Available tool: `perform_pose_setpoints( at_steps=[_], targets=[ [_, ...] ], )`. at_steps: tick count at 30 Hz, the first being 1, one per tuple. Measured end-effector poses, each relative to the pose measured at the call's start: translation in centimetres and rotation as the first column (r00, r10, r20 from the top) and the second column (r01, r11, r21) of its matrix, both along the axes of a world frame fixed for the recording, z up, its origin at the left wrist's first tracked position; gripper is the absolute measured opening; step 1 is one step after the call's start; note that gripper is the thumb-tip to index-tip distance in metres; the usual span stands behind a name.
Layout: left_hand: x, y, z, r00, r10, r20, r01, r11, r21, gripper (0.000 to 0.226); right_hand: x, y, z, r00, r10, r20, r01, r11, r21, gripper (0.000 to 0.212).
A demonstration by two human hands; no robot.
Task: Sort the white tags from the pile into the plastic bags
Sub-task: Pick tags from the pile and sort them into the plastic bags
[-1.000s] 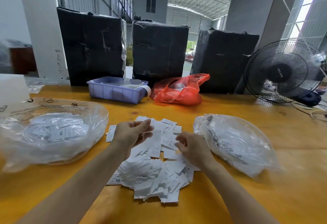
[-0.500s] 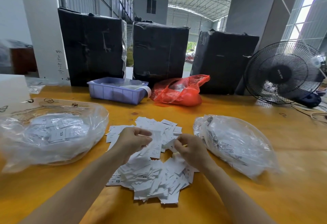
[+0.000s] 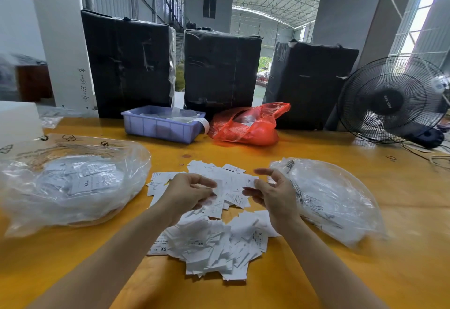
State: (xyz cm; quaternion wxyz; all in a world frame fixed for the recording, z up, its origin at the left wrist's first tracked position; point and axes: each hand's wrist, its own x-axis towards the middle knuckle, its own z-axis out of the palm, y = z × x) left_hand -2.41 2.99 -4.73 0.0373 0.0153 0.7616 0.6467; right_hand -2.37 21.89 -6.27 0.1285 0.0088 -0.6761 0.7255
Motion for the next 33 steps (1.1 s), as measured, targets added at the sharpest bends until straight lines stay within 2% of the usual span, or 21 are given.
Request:
perform_pose_setpoints(
  at_steps=[3, 5, 6, 8, 10, 11, 14, 16, 17, 19, 20, 24, 26, 30, 33],
  targets=[
    [0.3, 0.3, 0.3, 0.994, -0.110, -0.028, 0.105, 0.985, -0.138, 0.028, 0.3, 0.0, 0.1, 0.996, -0.021, -0.091, 0.036, 0.986, 0.165, 0.025],
    [0.7, 0.4, 0.7, 0.980, -0.195, -0.033, 0.182, 0.953, -0.242, 0.028, 0.5, -0.3, 0.3, 0.988, 0.070, -0.134, -0.023, 0.946, 0.324, 0.016],
    [0.7, 0.5, 0.8, 0.972, -0.232, -0.045, 0.211, 0.938, -0.274, 0.031, 0.7, -0.5, 0.5, 0.979, 0.172, -0.112, -0.119, 0.920, 0.374, 0.008],
    [0.8, 0.5, 1.0, 0.964, -0.254, -0.073, 0.222, 0.929, -0.295, 0.039, 1.1, -0.9, 0.5, 0.936, 0.352, -0.001, -0.320, 0.850, 0.419, 0.024],
    [0.9, 0.3, 1.3, 0.967, -0.242, -0.082, 0.205, 0.925, -0.321, 0.045, 1.1, -1.3, 0.3, 0.917, 0.396, 0.051, -0.372, 0.800, 0.471, 0.033],
    [0.9, 0.2, 1.3, 0.970, -0.228, -0.080, 0.189, 0.922, -0.339, 0.047, 1.1, -1.4, 0.1, 0.923, 0.384, 0.027, -0.348, 0.803, 0.484, 0.027],
    [0.6, -0.1, 1.2, 0.988, -0.136, -0.074, 0.108, 0.949, -0.297, 0.044, 0.8, -1.6, -0.2, 0.955, 0.295, -0.045, -0.264, 0.906, 0.332, 0.011],
    [0.4, -0.3, 1.1, 0.996, -0.072, -0.051, 0.064, 0.986, -0.155, 0.026, 0.6, -1.5, -0.2, 0.961, 0.274, -0.036, -0.261, 0.941, 0.215, 0.010],
    [0.3, -0.3, 1.0, 0.999, -0.045, -0.024, 0.044, 0.998, -0.035, 0.017, 0.6, -1.5, -0.2, 0.960, 0.277, -0.032, -0.267, 0.945, 0.190, 0.008],
    [0.1, -0.1, 1.0, 0.999, 0.004, 0.044, -0.013, 0.976, 0.219, 0.005, 0.6, -1.7, -0.3, 0.956, 0.294, -0.016, -0.287, 0.942, 0.173, 0.006],
    [0.1, 0.0, 1.0, 0.998, 0.024, 0.065, -0.042, 0.954, 0.295, 0.003, 0.7, -1.8, -0.2, 0.951, 0.308, -0.007, -0.303, 0.940, 0.160, 0.007],
    [-0.1, 0.2, 1.4, 0.994, 0.090, 0.067, -0.111, 0.874, 0.474, 0.006, 0.8, -1.8, 0.3, 0.941, 0.339, 0.004, -0.338, 0.940, -0.042, 0.018],
    [-0.1, -0.1, 1.5, 0.990, 0.136, 0.042, -0.139, 0.870, 0.474, 0.006, 0.8, -1.3, 0.7, 0.947, 0.320, -0.015, -0.320, 0.942, -0.105, 0.010],
    [-0.3, -0.8, 1.0, 0.980, 0.201, -0.008, -0.190, 0.935, 0.301, 0.010, 0.6, -0.7, 0.9, 0.970, 0.244, 0.014, -0.241, 0.965, -0.103, 0.040],
    [-0.3, -0.7, 0.7, 0.983, 0.183, -0.023, -0.173, 0.959, 0.225, 0.012, 0.6, -0.5, 1.1, 0.971, 0.236, 0.025, -0.234, 0.969, -0.076, 0.039]
  ],
)
